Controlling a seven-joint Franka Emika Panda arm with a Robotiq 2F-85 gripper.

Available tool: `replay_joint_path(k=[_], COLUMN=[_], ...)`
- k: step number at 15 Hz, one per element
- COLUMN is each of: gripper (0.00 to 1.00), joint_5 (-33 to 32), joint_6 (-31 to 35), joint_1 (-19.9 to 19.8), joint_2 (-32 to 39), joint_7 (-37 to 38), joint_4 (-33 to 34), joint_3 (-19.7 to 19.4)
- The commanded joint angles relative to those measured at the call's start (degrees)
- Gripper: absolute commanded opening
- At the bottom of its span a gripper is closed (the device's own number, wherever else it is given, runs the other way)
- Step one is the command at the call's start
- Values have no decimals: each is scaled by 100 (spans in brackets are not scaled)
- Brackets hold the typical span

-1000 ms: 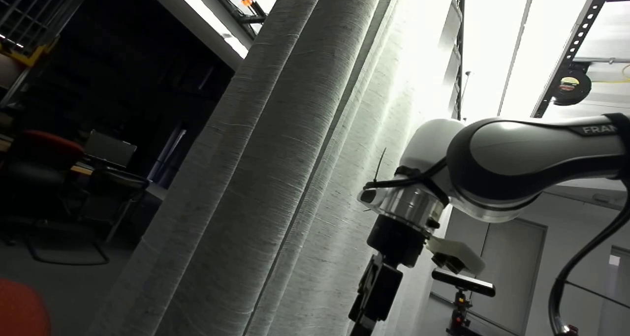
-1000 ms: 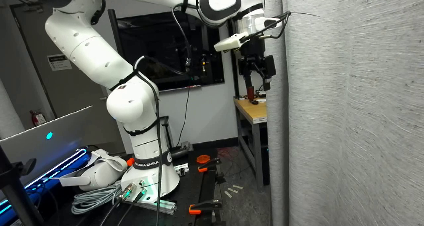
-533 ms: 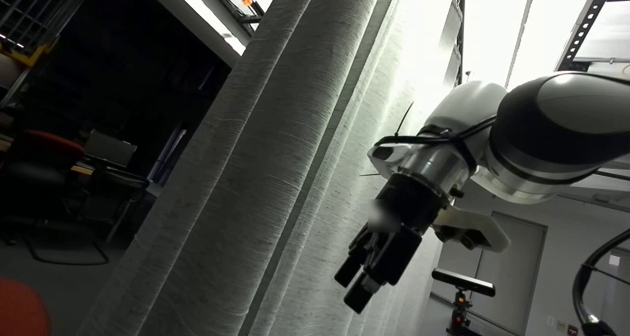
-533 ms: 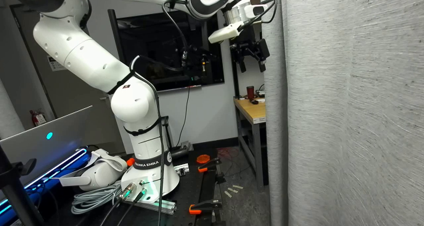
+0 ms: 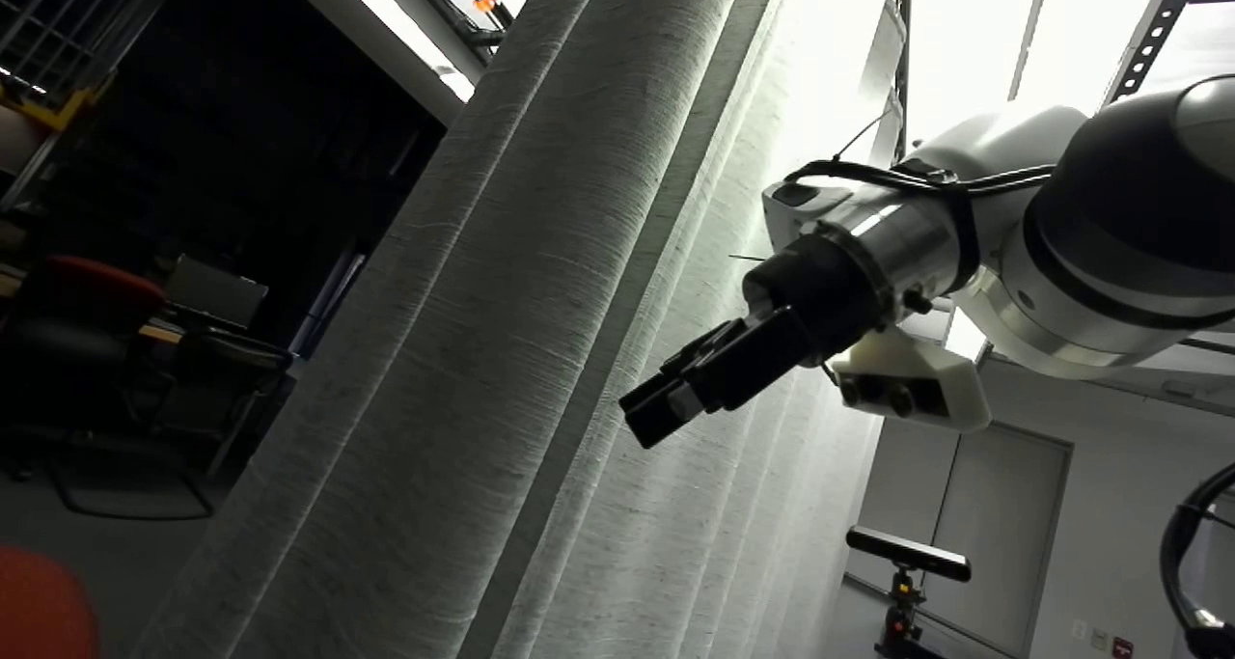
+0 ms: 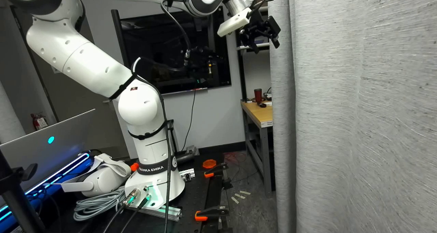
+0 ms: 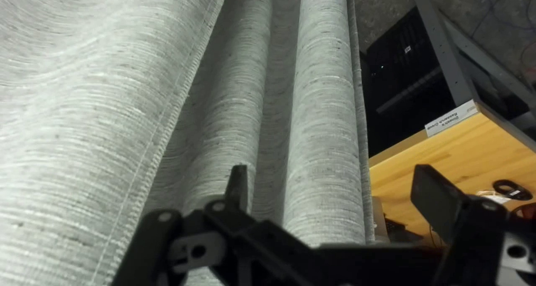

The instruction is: Slide the curtain to the right

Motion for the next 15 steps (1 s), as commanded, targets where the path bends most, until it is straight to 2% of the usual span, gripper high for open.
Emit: replay_joint_path(k=[1,7,10,15], gripper=[100,100,100,100], joint_5=[-3,-41,49,339], joint_6=[20,95,240,1080], joint_1=[14,0,167,548], joint_2=[3,44,324,777], joint_7=[5,-26,-86,101], joint_4=[12,24,137,477], joint_3=[0,2,40,220])
